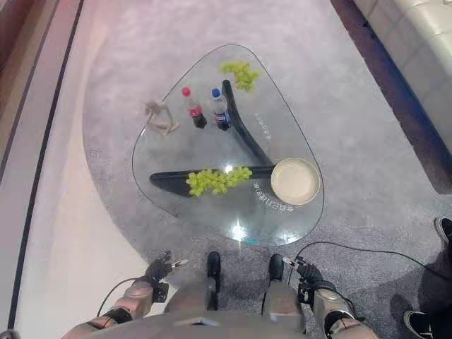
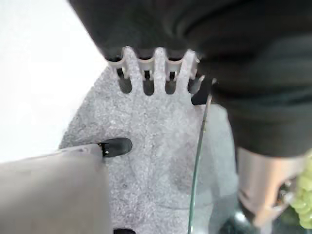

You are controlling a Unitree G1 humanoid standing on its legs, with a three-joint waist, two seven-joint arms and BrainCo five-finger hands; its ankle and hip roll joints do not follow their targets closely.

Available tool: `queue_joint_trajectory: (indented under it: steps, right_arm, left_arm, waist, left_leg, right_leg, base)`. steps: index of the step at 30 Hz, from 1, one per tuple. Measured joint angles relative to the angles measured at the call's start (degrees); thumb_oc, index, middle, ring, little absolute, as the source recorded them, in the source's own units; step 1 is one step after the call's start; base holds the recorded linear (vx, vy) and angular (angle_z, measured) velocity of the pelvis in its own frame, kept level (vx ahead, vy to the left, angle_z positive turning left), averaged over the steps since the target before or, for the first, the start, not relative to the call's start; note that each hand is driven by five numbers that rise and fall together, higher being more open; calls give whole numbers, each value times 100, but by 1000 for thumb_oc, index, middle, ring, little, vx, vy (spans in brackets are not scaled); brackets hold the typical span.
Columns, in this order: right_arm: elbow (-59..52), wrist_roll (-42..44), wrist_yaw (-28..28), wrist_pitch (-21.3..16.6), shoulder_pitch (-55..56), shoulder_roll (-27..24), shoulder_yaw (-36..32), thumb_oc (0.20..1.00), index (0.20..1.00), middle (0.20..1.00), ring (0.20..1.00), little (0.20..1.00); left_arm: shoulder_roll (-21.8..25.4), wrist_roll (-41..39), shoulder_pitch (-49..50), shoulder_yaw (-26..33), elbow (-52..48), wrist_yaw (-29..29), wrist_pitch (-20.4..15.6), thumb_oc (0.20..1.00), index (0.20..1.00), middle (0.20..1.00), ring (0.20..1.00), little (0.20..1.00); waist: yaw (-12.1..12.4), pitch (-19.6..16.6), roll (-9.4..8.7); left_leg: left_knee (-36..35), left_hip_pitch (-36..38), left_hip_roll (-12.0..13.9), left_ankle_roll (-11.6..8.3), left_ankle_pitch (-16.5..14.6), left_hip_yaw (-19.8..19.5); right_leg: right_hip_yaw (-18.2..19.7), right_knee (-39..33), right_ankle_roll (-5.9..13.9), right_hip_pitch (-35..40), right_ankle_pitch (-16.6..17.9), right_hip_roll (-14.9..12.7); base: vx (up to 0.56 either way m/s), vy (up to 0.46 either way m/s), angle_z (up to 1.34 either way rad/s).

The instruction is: Pick up fruits into the plate

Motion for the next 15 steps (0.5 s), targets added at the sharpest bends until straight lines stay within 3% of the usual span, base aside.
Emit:
queue_joint_trajectory:
  steps: [10,15]
  right_arm:
    - [-2,2,5,2,-93,2,48,1000,1000,1000,1000,1000]
    - [-134,2,9,4,-401,-88,195,1000,1000,1000,1000,1000]
  left_arm:
    - [15,-14,-200,-49,-8,-46,9,1000,1000,1000,1000,1000]
    - [157,287,-675,-365,-291,337,21,1000,1000,1000,1000,1000]
  waist:
    - [-19,273,-19]
    - [-48,653,-13]
  left_leg:
    - [1,-185,-3,-11,12,4]
    - [3,-219,-15,-9,14,35]
  right_leg:
    - [0,2,-1,-183,5,-1]
    - [27,12,8,-246,12,-12]
  base:
    - [23,11,-1]
    - [-7,54,-3]
